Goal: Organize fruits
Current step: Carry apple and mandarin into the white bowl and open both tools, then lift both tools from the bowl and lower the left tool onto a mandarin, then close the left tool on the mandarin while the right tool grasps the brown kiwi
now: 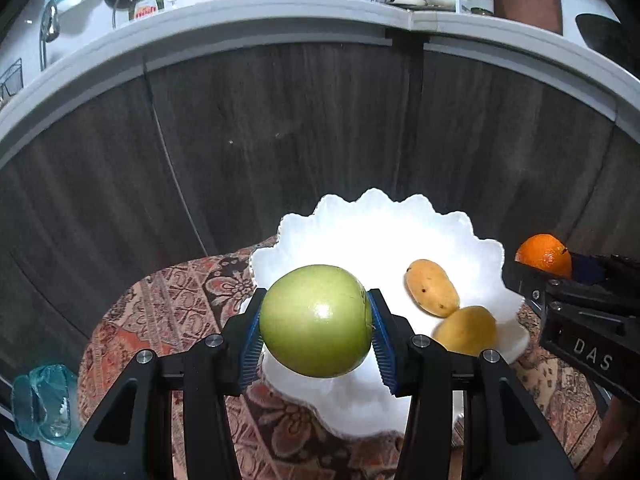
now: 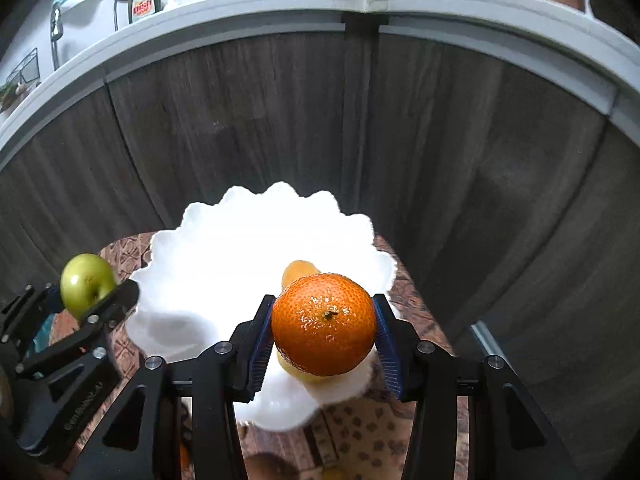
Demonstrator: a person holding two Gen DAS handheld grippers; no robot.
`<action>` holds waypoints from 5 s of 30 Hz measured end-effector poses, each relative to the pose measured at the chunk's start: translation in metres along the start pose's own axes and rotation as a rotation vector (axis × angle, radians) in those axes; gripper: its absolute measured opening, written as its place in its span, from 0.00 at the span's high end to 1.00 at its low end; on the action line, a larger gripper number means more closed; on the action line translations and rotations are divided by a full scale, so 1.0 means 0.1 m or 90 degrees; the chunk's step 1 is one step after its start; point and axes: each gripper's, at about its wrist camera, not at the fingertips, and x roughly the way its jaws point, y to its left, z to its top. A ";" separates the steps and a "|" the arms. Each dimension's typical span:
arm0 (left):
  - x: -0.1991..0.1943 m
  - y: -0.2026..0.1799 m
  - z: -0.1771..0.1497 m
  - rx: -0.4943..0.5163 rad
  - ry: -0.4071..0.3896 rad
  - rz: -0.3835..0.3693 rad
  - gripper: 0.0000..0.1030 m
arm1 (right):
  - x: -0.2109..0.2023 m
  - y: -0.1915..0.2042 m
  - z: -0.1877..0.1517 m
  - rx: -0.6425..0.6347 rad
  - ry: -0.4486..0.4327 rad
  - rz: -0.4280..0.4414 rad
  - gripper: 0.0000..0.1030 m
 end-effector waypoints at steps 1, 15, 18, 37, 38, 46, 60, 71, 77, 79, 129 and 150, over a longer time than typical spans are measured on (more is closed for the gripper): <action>0.06 0.01 0.00 0.000 0.005 0.002 0.54 | 0.06 0.03 0.01 -0.003 0.004 0.006 0.54; 0.52 0.10 -0.10 -0.004 0.065 0.016 0.48 | 0.55 0.26 0.04 -0.041 0.052 0.027 0.53; 0.44 0.12 -0.10 -0.009 0.048 0.027 0.29 | 0.55 0.23 0.02 -0.038 0.056 0.025 0.50; -0.38 0.16 -0.10 -0.021 -0.010 0.073 0.03 | -0.33 0.13 -0.01 -0.017 -0.045 -0.053 0.10; -0.44 0.16 -0.11 -0.022 -0.013 0.075 0.03 | -0.40 0.14 -0.01 -0.019 -0.050 -0.054 0.10; -0.85 0.14 -0.21 -0.022 -0.031 0.080 0.03 | -0.80 0.19 -0.14 -0.022 -0.070 -0.054 0.10; -1.16 0.09 -0.51 -0.015 -0.029 0.079 0.03 | -1.07 0.19 -0.53 0.002 -0.068 -0.048 0.10; -1.17 0.03 -0.72 -0.014 -0.018 0.085 0.03 | -1.07 0.16 -0.73 -0.003 -0.059 -0.060 0.10; -1.14 0.03 -0.79 -0.019 -0.016 0.085 0.03 | -1.03 0.14 -0.84 -0.001 -0.049 -0.060 0.10; -1.12 0.02 -0.82 -0.017 -0.014 0.085 0.03 | -1.01 0.13 -0.87 0.003 -0.045 -0.060 0.10; -0.05 -0.20 -1.53 0.001 0.135 -0.014 0.56 | -0.21 0.05 -1.43 0.018 0.059 -0.077 0.10; -0.33 0.46 -1.57 -0.054 0.122 0.051 0.56 | 0.04 0.53 -1.51 -0.018 0.091 -0.038 0.10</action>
